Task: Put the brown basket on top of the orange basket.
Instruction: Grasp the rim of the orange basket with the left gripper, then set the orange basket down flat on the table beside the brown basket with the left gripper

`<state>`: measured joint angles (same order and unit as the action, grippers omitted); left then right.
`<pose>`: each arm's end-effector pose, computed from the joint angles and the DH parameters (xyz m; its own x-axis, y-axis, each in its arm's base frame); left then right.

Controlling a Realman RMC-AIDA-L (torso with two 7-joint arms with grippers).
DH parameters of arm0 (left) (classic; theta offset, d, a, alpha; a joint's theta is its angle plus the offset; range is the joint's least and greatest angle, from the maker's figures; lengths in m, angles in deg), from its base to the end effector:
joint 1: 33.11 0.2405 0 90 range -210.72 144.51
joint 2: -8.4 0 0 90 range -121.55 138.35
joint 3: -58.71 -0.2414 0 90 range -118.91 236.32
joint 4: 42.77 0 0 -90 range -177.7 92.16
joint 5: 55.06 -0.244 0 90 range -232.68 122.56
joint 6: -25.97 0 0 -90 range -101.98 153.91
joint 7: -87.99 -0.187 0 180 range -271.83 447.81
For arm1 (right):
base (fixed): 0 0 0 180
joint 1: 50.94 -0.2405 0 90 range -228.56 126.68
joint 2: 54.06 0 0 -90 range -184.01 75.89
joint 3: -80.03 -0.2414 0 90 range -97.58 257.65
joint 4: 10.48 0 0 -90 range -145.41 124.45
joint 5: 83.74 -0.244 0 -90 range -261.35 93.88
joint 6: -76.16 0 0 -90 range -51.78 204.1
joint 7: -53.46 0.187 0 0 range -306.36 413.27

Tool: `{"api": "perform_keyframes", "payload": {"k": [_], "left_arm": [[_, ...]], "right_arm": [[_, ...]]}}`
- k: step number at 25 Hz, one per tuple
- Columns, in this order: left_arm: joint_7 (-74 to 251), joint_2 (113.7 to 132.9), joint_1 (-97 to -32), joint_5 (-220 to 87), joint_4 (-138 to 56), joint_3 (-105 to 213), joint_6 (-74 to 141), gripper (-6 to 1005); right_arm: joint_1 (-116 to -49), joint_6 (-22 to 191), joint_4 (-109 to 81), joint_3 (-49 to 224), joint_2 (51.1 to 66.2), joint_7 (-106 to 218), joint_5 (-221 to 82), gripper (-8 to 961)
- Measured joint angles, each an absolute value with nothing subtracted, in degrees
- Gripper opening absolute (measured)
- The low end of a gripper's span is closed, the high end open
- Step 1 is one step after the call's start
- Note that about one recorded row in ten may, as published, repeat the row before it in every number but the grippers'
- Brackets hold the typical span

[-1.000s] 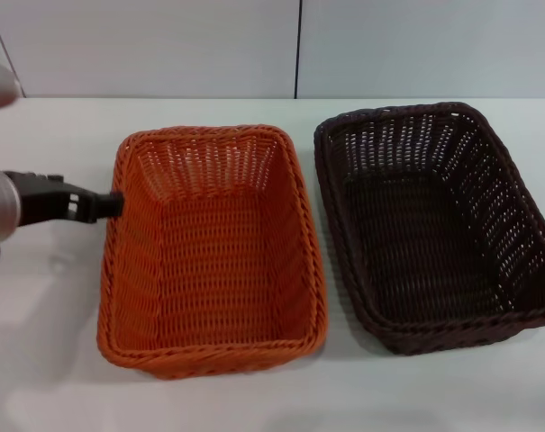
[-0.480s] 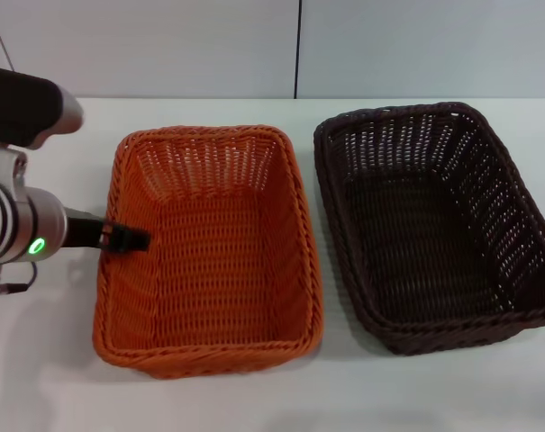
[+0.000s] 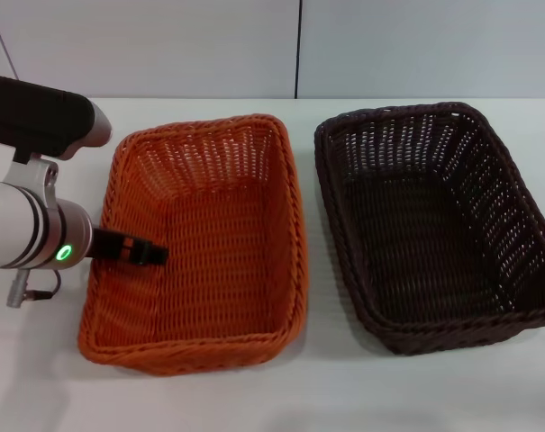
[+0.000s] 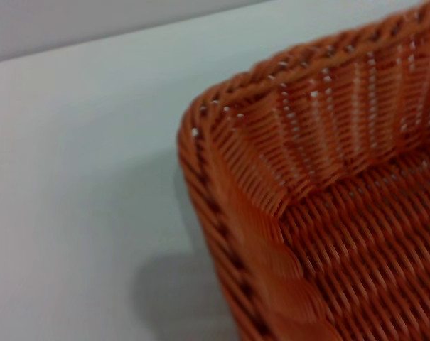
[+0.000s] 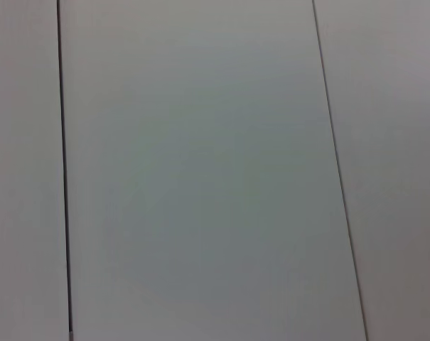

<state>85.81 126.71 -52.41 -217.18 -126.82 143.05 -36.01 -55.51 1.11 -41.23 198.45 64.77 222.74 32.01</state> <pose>-0.2210 0.4029 -0.0361 0.6034 0.7752 0.1871 0.6360 -0.3262 -0.6994 0.3929 0.3004 0.0573 0.7059 0.2037 -0.6784 -0.6813 0.4574 -0.5716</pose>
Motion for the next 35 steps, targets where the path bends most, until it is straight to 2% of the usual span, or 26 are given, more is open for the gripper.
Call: {"api": "perform_keyframes", "payload": {"k": [17,22,35], "left_arm": [[79.9,126.5,-49.91,-217.69,-132.82,142.46,-34.2,486],[78.04,126.36,-50.29,-217.77,-133.23,142.8,-35.25,281],[52.93,126.33,-48.97,-213.03,-143.68,150.92,-40.98,243]], "right_arm": [[-55.93,0.54,-41.33,198.41,64.68,222.73,32.11,702],[-55.93,0.42,-41.32,198.41,64.68,222.73,32.18,703],[-55.72,-0.33,-41.46,198.41,64.59,222.73,32.39,702]]}}
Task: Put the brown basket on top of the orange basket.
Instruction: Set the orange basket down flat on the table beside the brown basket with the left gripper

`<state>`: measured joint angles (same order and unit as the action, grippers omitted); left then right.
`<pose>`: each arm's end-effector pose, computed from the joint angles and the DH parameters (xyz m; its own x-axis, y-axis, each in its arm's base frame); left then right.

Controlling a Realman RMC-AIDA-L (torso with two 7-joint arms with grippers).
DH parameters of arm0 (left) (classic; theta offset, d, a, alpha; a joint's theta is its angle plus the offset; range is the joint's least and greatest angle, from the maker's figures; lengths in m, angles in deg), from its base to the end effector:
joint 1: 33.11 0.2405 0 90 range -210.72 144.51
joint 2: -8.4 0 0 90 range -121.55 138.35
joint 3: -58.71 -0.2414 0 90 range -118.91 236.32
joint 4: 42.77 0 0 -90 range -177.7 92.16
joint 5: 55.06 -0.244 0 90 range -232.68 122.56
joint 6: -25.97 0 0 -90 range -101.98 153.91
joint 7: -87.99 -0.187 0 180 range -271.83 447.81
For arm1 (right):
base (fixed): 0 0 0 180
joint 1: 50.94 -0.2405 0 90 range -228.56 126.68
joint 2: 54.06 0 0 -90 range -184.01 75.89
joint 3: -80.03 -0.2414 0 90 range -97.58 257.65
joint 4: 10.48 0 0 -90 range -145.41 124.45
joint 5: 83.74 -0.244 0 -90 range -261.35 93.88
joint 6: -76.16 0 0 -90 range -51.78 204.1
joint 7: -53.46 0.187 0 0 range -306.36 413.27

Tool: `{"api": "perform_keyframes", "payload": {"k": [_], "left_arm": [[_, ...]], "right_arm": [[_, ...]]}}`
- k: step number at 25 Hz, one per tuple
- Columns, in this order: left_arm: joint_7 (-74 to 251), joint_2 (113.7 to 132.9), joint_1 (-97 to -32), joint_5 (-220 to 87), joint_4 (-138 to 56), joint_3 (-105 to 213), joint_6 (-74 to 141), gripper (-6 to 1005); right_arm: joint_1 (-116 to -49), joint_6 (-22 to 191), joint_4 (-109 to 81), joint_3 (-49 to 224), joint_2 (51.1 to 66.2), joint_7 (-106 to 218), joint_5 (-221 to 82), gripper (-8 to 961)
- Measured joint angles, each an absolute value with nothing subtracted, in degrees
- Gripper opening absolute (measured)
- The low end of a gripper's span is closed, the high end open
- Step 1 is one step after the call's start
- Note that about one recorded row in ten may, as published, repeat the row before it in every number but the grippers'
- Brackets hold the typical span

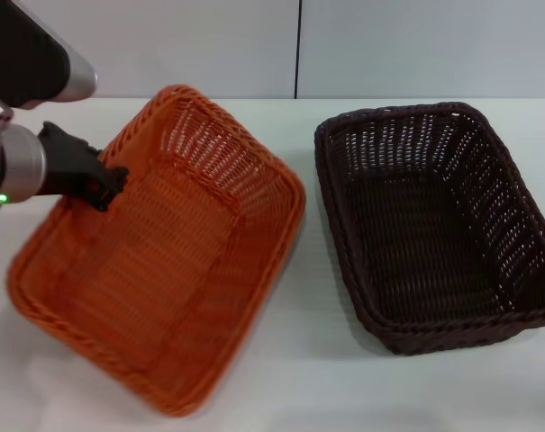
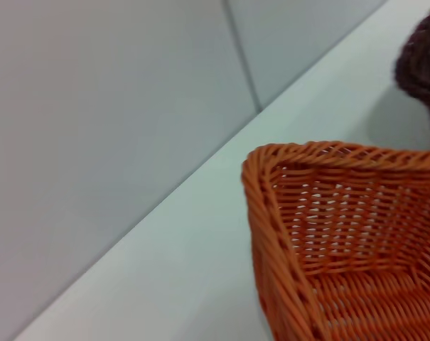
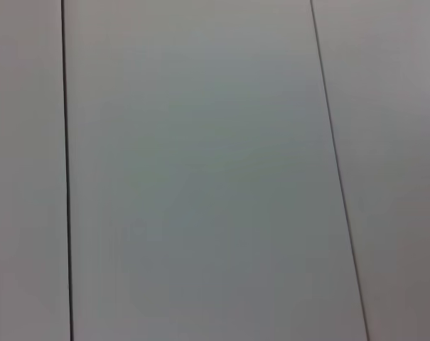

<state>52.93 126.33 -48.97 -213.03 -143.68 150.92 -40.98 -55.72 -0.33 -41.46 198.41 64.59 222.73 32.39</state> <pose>-0.1701 0.4059 0.0368 0.9032 0.4274 -0.0396 0.2482 -0.5953 -0.7642 0.3878 0.3016 0.0619 0.7111 0.2314 -0.6639 -0.6826 0.4534 -0.5732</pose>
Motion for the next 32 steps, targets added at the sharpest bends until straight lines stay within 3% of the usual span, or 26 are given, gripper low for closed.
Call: {"api": "perform_keyframes", "payload": {"k": [6,26,32], "left_arm": [[36.43,126.34,-49.12,-202.4,-146.12,156.94,-46.55,183],[17.98,126.25,-54.63,-190.59,-146.63,163.86,-57.19,171],[14.78,126.26,-58.75,-188.72,-135.96,164.59,-56.02,176]], "right_arm": [[-55.38,-1.35,-41.53,198.41,64.65,222.73,32.4,702],[-55.16,-1.9,-42.57,199.12,64.86,222.65,32.75,703],[-55.31,-1.8,-42.61,199.12,64.86,222.64,32.91,703]]}}
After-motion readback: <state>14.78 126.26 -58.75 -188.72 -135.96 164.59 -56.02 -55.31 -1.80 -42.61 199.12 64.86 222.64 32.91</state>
